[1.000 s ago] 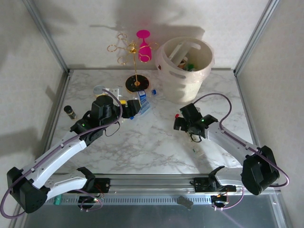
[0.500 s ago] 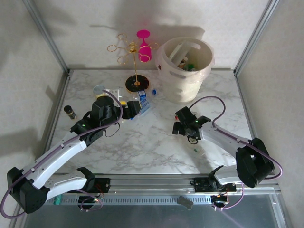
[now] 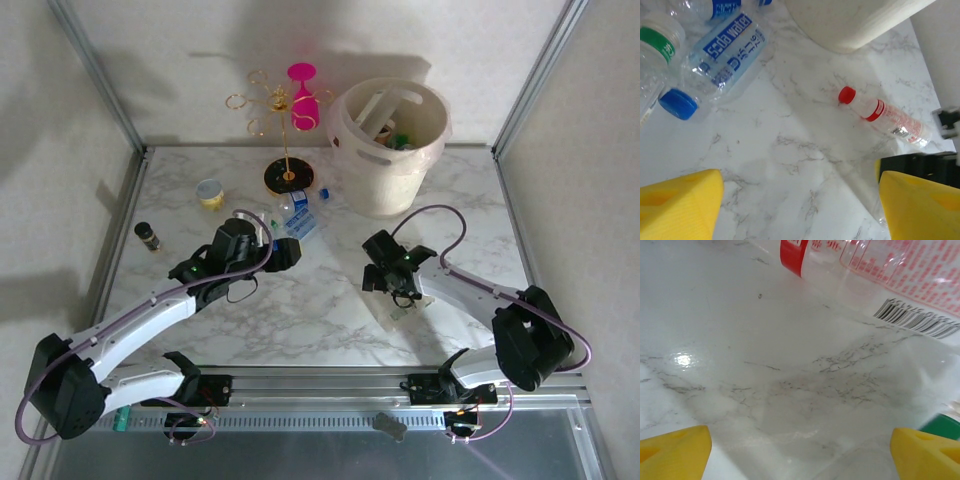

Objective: Put the plastic bottles in the bin

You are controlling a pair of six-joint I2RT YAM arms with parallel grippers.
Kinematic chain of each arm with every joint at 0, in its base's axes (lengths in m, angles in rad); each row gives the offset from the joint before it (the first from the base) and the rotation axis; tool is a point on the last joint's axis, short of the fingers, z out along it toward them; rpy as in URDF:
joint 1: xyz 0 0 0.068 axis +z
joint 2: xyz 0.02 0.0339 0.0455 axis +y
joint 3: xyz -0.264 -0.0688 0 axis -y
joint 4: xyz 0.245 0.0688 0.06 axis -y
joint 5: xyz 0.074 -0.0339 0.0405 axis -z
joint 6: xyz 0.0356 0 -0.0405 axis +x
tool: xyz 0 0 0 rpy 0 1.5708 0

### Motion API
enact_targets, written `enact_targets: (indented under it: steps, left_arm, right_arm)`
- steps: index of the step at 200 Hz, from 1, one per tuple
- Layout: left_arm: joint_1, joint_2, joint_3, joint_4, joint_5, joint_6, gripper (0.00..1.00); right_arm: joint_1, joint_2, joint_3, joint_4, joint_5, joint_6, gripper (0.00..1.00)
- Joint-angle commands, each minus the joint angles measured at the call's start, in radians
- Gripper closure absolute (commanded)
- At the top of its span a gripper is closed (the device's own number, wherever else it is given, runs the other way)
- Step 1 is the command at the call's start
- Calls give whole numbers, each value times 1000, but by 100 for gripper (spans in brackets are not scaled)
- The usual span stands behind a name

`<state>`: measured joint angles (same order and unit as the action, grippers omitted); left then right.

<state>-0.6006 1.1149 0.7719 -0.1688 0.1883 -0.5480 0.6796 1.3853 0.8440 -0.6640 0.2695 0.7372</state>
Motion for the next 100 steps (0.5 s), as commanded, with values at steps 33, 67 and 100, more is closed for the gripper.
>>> enact_targets:
  steps: [33, 67, 100]
  left_arm:
    - [-7, 27, 39, 14, 19, -16, 20]
    - [-7, 57, 31, 4, 0, -45, 19]
    - [-7, 53, -29, 34, 11, -85, 19]
  right_arm:
    - [9, -149, 82, -302, 67, 541, 22]
    - [8, -209, -15, -307, 31, 623, 24]
    - [9, -166, -34, -367, 83, 563, 11]
